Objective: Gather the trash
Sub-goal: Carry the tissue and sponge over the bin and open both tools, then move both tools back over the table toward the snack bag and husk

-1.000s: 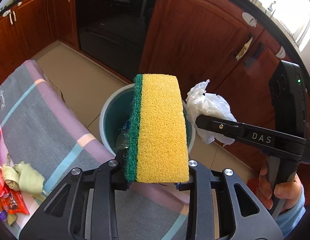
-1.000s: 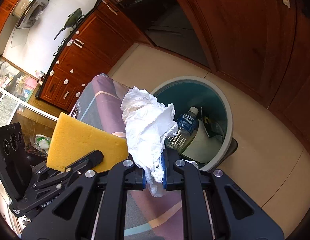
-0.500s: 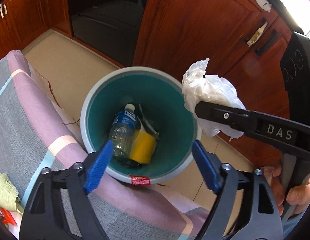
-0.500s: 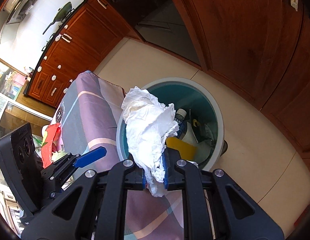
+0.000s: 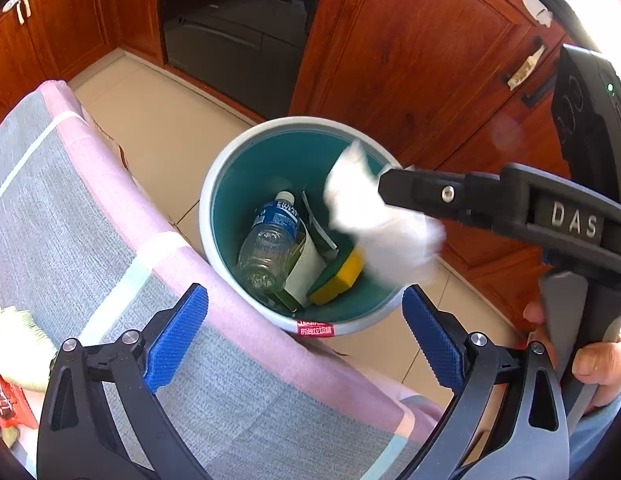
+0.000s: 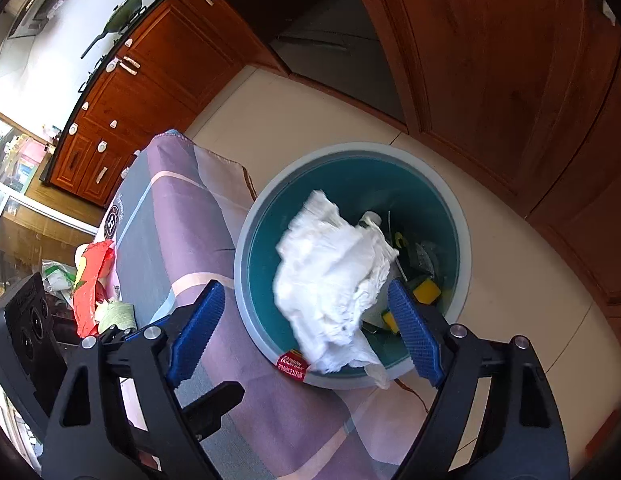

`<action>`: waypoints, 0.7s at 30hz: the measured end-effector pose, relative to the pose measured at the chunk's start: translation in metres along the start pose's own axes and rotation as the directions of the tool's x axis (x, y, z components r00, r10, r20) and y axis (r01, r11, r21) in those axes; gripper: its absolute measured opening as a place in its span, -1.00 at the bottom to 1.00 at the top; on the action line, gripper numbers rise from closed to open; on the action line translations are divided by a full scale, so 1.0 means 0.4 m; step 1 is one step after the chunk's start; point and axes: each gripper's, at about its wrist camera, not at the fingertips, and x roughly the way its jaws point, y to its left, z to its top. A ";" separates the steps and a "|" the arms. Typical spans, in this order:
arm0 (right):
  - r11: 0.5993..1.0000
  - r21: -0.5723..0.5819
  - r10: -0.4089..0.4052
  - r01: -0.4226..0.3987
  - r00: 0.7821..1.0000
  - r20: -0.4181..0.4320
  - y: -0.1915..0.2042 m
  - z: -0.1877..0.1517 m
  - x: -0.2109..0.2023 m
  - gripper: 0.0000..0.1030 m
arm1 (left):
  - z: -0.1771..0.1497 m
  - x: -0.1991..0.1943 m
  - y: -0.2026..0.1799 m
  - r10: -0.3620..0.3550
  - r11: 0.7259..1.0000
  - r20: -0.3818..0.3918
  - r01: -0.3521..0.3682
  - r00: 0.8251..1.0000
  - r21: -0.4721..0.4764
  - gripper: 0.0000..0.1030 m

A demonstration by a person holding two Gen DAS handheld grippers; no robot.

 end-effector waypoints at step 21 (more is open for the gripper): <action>0.999 0.019 -0.030 0.031 0.998 -0.051 0.078 -0.058 -0.005 0.66 | -0.073 -0.125 0.053 0.008 0.999 0.056 -0.006 0.998 -0.039 0.91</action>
